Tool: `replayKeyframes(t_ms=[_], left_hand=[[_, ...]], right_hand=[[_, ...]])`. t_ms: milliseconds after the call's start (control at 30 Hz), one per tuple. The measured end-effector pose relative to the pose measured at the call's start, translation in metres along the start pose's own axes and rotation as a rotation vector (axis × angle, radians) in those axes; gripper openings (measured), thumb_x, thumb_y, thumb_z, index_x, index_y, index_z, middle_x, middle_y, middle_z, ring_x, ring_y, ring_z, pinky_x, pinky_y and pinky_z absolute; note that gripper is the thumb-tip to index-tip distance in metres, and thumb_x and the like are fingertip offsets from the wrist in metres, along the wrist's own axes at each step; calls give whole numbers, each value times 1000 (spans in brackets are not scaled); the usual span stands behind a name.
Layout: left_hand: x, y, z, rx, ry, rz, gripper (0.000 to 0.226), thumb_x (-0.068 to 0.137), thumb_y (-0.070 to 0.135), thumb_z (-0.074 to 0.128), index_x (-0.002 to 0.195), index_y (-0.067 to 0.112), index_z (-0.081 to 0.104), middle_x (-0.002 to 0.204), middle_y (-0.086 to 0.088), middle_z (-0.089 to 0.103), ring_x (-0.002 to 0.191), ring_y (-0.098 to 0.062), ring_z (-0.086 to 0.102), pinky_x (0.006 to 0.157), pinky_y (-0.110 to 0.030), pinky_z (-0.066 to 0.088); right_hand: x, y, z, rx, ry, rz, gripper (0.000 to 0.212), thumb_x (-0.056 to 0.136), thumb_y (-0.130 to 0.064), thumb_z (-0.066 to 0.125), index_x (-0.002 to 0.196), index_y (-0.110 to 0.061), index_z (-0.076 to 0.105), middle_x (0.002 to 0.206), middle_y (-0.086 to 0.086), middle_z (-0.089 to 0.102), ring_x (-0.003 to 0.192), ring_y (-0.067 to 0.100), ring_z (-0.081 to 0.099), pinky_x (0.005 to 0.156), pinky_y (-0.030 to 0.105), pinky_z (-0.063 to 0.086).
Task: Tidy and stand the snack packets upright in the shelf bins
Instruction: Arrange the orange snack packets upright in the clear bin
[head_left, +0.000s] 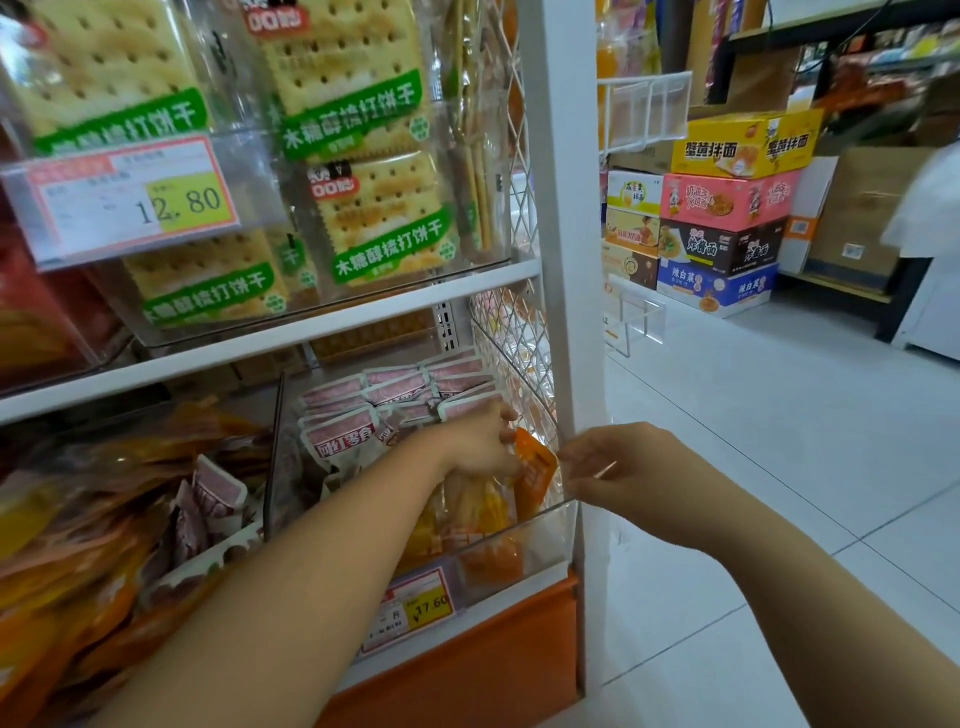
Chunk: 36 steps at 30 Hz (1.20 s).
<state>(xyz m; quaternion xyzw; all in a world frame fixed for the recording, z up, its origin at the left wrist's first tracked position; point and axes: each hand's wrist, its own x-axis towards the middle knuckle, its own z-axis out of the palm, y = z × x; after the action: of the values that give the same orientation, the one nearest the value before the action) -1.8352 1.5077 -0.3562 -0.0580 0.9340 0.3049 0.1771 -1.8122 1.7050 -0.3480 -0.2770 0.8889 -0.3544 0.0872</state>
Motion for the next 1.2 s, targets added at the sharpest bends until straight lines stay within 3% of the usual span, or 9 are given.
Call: replayKeyframes(t_ms=[233,433,600,700,833,933,1033,1133,1200], left_hand=[[-3,2,-4,51,-54,17,61,84,18,70,135,16,37,123,-4,56,107,-21,58,90,-37,51],[-21,-10,-18,481,16,199,18,82,20,71,85,21,54,77,9,50,77,-12,50,65,-26,38],[-53,-23,-30,361,134,257,9,79,23,75,83,26,67,84,8,64,81,-8,58,72,-27,47],[-71,-23,-29,302,169,313,15,76,24,77,79,31,64,88,10,67,84,-1,59,76,-23,49],[-79,-26,-30,272,215,325,20,76,20,78,82,29,61,90,8,66,87,-5,61,82,-31,51],[-87,-28,-38,144,339,315,27,77,18,76,90,29,55,91,7,62,86,-5,61,80,-27,52],[-105,-33,-45,88,458,304,17,82,18,72,83,27,57,81,11,62,72,7,58,66,-10,45],[-114,-42,-39,251,215,211,6,88,25,65,93,26,68,91,14,67,80,6,61,72,-12,46],[-111,-47,-27,373,13,149,25,94,27,57,116,21,65,113,9,65,98,-2,59,80,-13,43]], right_hand=[[-4,-2,-6,34,-106,-1,31,82,-32,68,112,-28,63,100,-10,67,86,8,64,84,25,54],[-1,-13,6,-25,-4,-52,44,85,-32,65,127,-24,55,111,-8,64,85,3,56,74,11,43],[2,-32,28,44,42,-174,46,84,-33,66,127,-22,55,116,-5,63,105,11,58,89,24,48],[11,-42,48,-75,-29,-218,34,82,-34,65,114,-24,60,94,-3,65,89,16,61,74,25,48],[26,-54,60,-255,96,-187,14,86,-36,58,89,-24,64,81,0,64,72,16,52,54,24,37],[31,-54,58,-306,93,-154,34,88,-29,55,58,-23,41,61,-4,46,67,20,47,49,25,31],[31,-51,53,-239,136,-111,40,87,-25,59,54,-22,36,56,-5,40,56,15,41,47,23,26],[25,-49,49,-196,244,-135,23,87,-27,61,73,-10,60,66,5,58,63,20,52,58,32,43],[21,-48,48,-147,309,-169,20,87,-27,62,81,-8,65,69,8,63,67,24,58,63,37,50]])
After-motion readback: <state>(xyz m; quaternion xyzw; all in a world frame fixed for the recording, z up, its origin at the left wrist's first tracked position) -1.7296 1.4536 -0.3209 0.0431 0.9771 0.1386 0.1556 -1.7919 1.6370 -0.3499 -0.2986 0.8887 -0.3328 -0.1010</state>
